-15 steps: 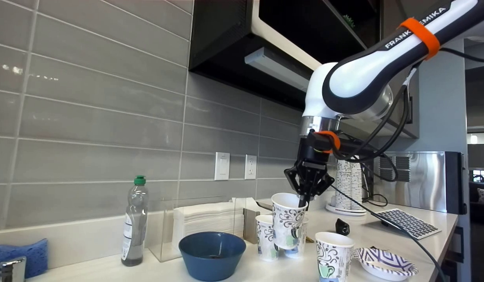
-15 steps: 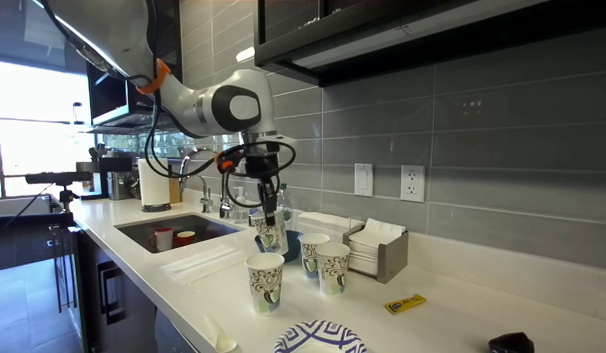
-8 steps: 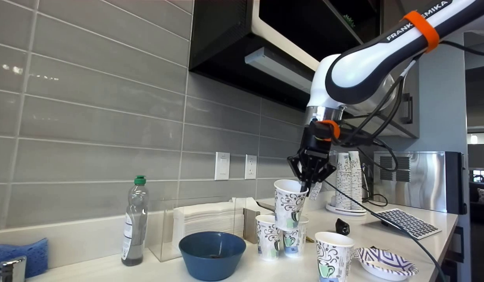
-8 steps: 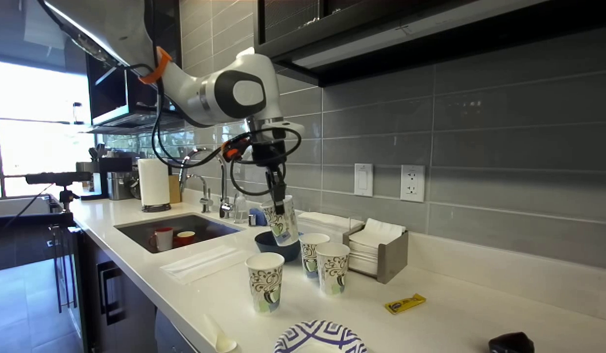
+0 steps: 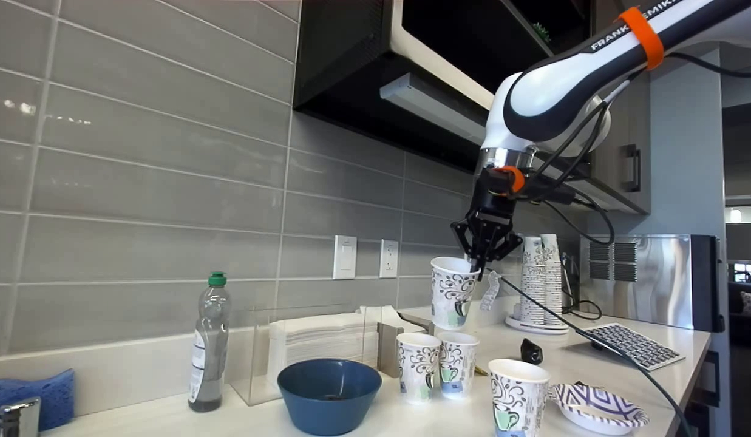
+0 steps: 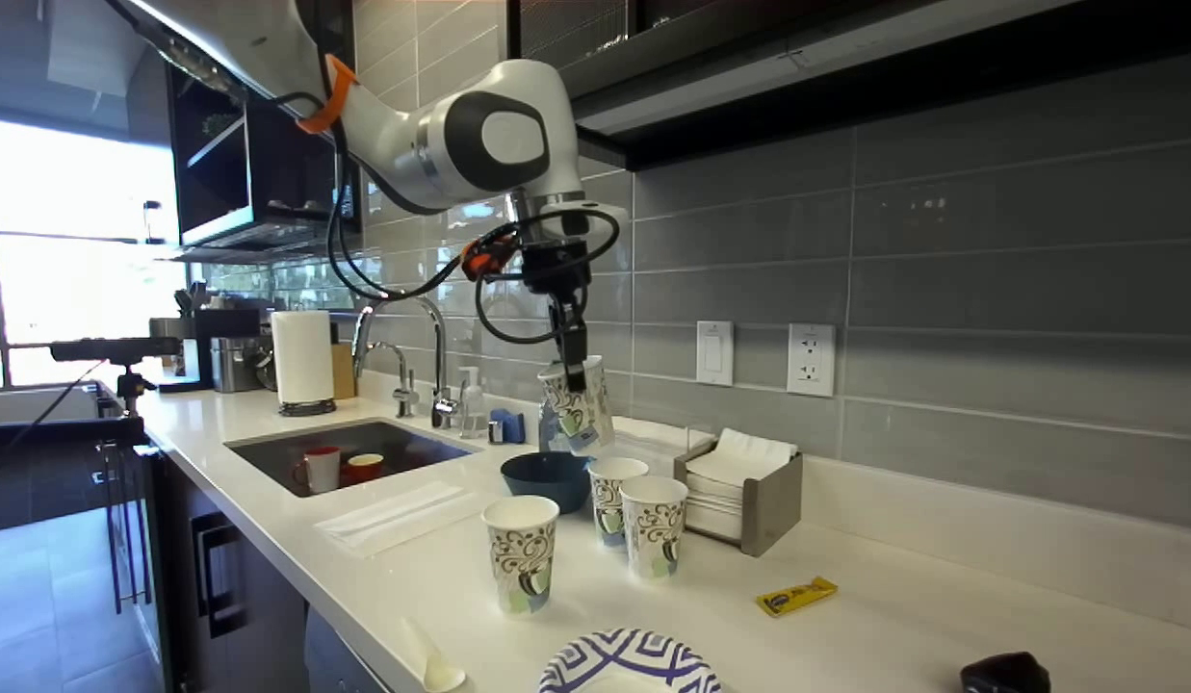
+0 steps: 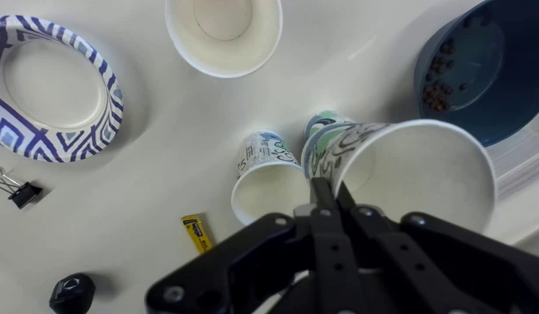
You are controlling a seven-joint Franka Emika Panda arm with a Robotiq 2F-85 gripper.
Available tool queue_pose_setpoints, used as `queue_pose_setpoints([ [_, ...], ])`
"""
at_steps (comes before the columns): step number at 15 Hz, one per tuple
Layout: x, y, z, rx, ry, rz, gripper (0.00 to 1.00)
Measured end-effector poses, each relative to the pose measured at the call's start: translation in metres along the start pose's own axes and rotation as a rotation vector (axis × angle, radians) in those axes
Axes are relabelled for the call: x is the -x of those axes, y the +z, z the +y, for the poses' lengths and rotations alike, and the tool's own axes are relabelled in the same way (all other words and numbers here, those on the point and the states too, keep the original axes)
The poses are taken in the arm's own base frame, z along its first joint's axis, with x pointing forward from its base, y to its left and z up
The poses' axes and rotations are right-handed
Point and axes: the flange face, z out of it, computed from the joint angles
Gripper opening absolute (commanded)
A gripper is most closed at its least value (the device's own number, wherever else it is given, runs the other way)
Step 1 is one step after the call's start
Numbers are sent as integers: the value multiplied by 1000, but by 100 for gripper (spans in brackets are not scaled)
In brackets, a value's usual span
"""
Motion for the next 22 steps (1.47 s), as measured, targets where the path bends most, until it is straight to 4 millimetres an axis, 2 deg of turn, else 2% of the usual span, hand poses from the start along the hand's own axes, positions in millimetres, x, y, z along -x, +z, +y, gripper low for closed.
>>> queue_pose_setpoints([
  [6,-20,-3,0,6,46,-71,1],
  [14,-49,21,6,-1,106,-143,1],
  [22,-72,32,10,-1,149,-172,1],
])
